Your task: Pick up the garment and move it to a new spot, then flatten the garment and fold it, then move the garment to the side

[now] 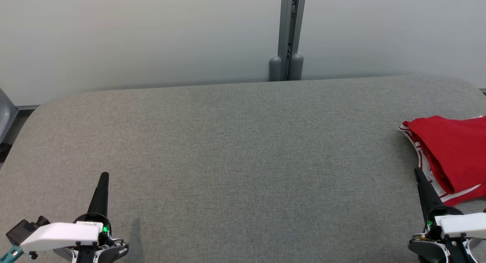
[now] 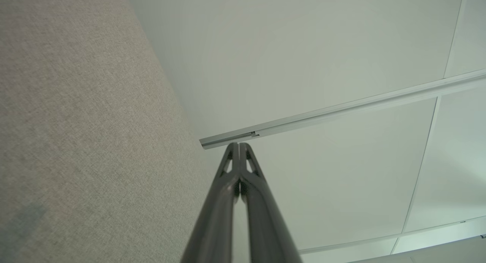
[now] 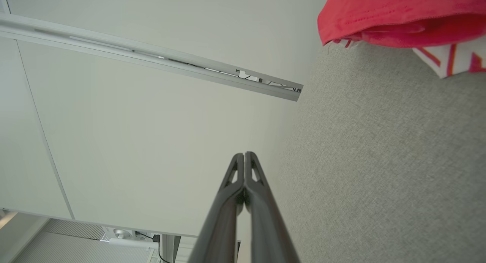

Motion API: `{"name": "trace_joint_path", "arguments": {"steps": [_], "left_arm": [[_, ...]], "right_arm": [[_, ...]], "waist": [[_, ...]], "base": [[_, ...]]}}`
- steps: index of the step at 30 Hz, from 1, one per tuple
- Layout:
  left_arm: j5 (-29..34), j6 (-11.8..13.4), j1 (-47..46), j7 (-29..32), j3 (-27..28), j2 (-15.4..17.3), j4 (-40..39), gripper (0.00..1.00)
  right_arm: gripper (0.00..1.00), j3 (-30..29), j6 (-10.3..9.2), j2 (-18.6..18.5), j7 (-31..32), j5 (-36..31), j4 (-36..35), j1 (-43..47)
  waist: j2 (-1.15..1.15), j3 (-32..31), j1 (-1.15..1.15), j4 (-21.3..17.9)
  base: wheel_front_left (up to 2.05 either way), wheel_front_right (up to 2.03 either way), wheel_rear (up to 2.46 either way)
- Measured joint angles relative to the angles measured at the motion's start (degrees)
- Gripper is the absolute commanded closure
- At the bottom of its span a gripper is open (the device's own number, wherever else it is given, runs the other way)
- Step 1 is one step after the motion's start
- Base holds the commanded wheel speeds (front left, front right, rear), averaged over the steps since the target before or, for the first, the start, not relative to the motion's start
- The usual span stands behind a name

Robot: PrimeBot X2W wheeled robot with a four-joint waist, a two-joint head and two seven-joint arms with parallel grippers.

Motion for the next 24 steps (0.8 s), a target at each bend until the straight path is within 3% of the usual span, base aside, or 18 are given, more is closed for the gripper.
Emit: {"name": "trace_joint_path", "arguments": {"steps": [24], "left_arm": [[-7.66,-2.29,-2.2,2.02,2.41,-1.72,1.3,1.0]], "right_arm": [[1.0,-0.68,0.0,0.1,1.16,9.23,1.66,-1.59]], "waist": [[0.0,0.38,0.0,0.1]], "base": [[0.0,0.0,0.0]]}}
